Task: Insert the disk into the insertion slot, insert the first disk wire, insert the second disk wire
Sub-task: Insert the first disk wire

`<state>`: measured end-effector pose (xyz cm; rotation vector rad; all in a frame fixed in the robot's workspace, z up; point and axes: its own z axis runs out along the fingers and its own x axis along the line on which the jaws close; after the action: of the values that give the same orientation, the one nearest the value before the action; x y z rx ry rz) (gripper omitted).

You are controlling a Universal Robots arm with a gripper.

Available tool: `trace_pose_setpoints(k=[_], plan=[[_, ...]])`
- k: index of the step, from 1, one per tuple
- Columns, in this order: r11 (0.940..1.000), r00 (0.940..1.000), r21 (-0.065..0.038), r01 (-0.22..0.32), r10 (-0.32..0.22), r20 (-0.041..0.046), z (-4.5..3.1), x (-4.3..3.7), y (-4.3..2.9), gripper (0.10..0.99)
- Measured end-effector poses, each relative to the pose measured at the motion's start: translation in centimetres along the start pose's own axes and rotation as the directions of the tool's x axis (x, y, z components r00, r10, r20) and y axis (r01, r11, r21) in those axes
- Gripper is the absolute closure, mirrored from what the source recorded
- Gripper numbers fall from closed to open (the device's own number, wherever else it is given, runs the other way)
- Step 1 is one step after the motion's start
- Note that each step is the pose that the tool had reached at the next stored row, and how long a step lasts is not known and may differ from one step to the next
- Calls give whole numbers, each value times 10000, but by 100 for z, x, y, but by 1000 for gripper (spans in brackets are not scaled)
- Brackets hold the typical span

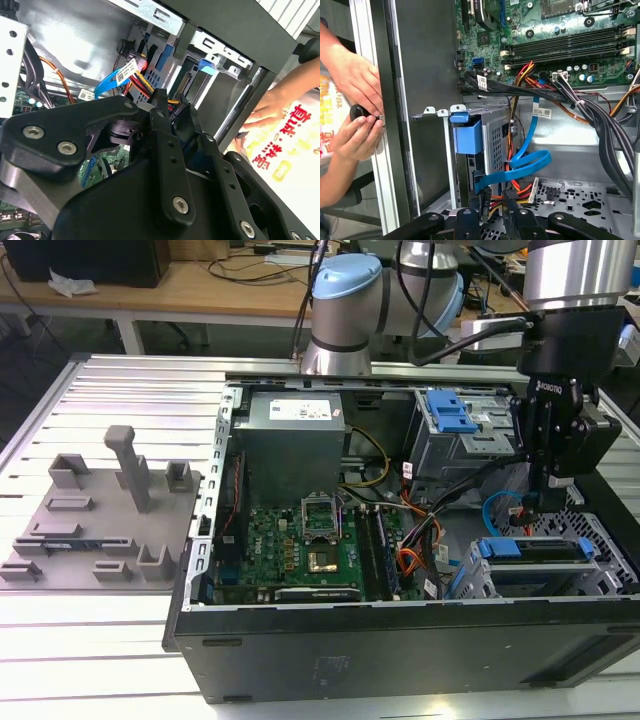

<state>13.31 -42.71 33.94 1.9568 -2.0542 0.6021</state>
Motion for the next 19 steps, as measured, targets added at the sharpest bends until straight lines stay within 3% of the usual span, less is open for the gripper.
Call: trace_pose_setpoints(k=[1,4,15,17,18,19], plan=[[10000,10000,44,-14,14,-55,-7,-9,2,769],[9999,10000,155,-41,42,-68,-3,-22,24,769],[9995,9999,277,139,-136,-84,-8,-47,40,769],[9995,9999,279,144,-141,-94,-8,-47,41,784],[9995,9999,279,144,-141,-95,-7,-47,41,914],[9995,9999,279,143,-140,-95,-7,-47,42,914]])
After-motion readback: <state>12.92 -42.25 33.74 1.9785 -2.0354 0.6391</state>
